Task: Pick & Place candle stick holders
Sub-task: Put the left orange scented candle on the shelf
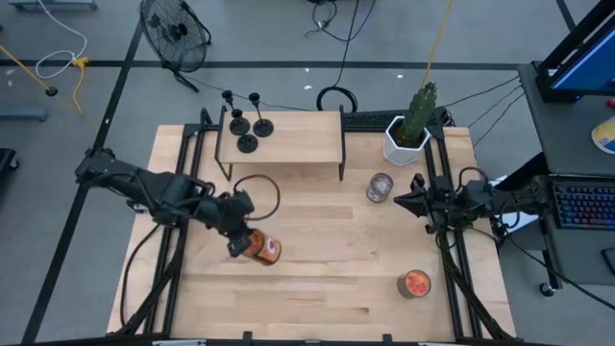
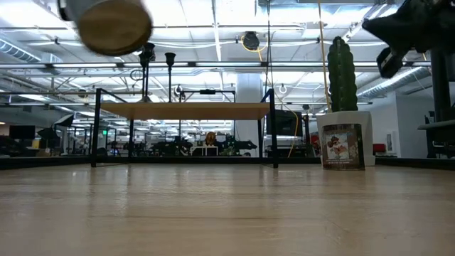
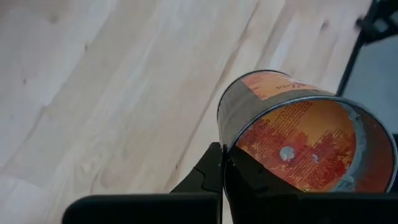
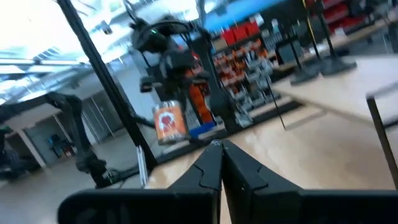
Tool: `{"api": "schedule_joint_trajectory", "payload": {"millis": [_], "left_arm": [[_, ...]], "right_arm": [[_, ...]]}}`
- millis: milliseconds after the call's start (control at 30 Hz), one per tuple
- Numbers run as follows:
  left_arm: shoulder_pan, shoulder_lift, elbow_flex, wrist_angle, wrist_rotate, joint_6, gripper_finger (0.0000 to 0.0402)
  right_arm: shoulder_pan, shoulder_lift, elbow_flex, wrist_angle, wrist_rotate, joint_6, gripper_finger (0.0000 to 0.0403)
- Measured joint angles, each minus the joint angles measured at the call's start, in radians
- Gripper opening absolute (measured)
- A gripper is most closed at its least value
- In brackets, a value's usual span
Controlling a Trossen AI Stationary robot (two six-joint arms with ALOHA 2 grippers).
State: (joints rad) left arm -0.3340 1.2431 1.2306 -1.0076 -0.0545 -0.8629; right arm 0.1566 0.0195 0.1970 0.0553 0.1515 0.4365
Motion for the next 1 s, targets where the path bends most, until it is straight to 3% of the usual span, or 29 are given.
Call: {"api": "schedule_joint_trajectory", "payload": {"millis": [200, 533, 733, 1000], "left_arm": [[0.071, 0.04, 0.048, 0.046, 0.004, 0.051, 0.0], [0.169, 0.135, 0.173, 0.07, 0.032, 0.061, 0.0], [0.202, 0.222, 0.265, 0.069, 0.036, 0.102, 0.0], [0.236, 0.328, 0.37, 0.068, 0.027, 0.164, 0.0]], "right_arm": [[0.0, 0.095, 0.0, 0.184, -0.049, -0.092, 0.0], [0.001, 0.367, 0.0, 0.436, -0.078, -0.135, 0.0006], [0.002, 0.52, 0.026, 0.554, -0.079, -0.135, 0.004], [0.002, 0.698, 0.187, 0.518, -0.158, -0.183, 0.0104]]}}
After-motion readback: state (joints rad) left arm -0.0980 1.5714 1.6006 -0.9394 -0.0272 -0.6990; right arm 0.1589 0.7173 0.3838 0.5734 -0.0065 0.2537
